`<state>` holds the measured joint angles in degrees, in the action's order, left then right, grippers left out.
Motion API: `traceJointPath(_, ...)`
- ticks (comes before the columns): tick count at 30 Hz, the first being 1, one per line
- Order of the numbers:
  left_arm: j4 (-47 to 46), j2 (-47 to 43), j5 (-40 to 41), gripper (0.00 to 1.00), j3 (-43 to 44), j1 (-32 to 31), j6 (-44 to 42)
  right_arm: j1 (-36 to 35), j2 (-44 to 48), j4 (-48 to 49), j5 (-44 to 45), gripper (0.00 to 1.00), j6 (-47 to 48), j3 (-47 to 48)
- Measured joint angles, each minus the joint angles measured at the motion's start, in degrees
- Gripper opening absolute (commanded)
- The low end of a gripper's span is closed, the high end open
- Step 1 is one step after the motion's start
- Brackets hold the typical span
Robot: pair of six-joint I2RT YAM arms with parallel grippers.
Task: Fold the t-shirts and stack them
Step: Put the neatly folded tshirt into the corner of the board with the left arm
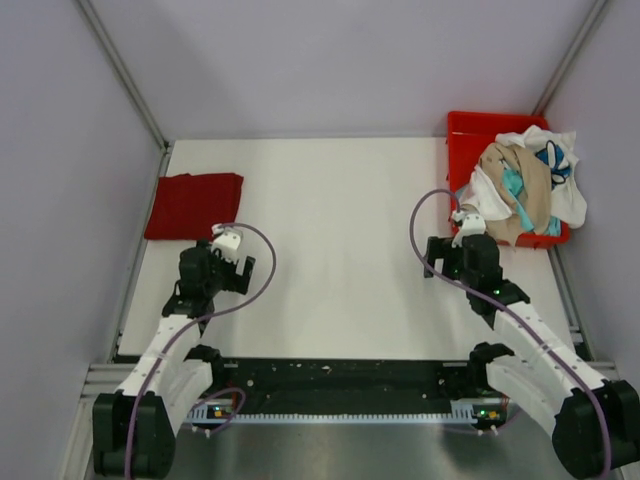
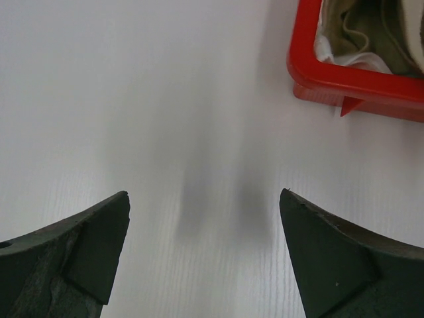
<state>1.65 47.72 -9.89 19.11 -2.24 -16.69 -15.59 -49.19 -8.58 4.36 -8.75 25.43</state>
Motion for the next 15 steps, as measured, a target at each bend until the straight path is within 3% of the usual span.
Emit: traceJointPath(15, -5.35, 0.92, 0.74, 0.99, -0.81, 0.00, 2.08, 0.00, 2.23, 5.99, 4.79, 0.93, -0.92, -3.06)
